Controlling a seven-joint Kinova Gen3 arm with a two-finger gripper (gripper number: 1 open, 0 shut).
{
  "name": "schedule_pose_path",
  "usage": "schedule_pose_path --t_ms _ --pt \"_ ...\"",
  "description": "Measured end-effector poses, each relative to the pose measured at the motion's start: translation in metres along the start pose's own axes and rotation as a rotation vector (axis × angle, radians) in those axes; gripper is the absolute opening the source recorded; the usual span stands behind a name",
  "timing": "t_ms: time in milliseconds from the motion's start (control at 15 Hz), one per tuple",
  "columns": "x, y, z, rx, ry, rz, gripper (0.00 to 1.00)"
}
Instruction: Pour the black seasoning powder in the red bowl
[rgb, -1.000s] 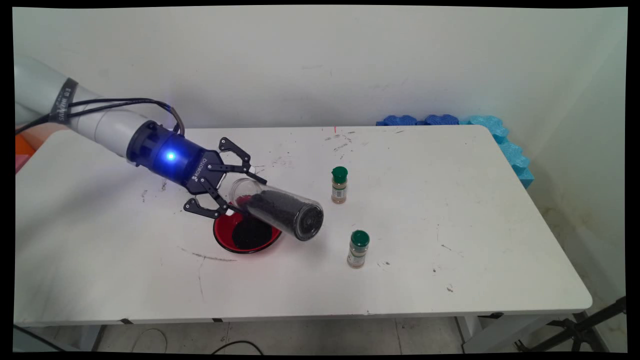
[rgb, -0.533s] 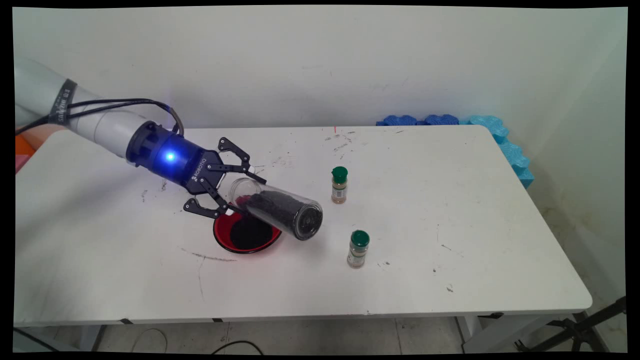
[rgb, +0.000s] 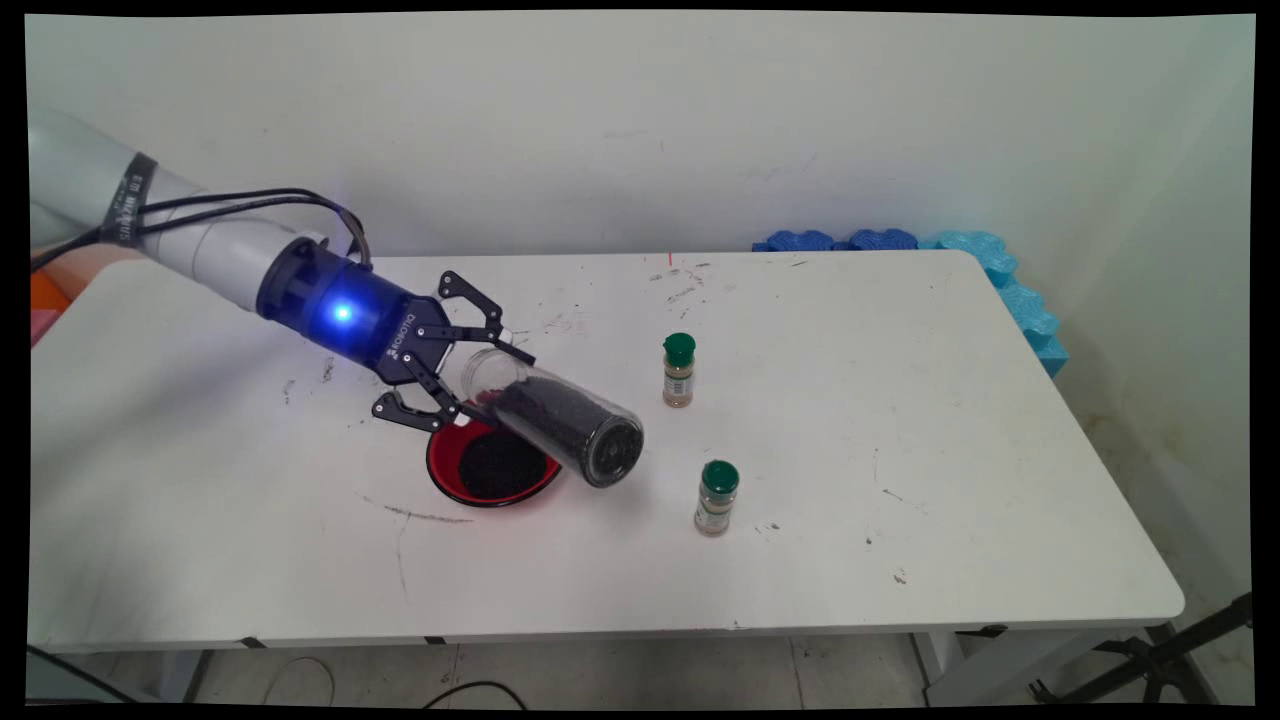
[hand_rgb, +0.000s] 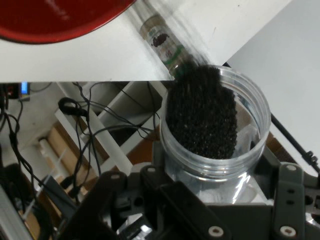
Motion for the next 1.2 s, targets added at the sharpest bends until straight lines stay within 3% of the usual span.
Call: schedule_pose_path --t_ms 800,1200 --pt "-0.011 0.011 -0.005 0.061 0.056 0.315 0.00" --pt "-0.026 0.019 -0.011 0.110 0.085 0.498 0.00"
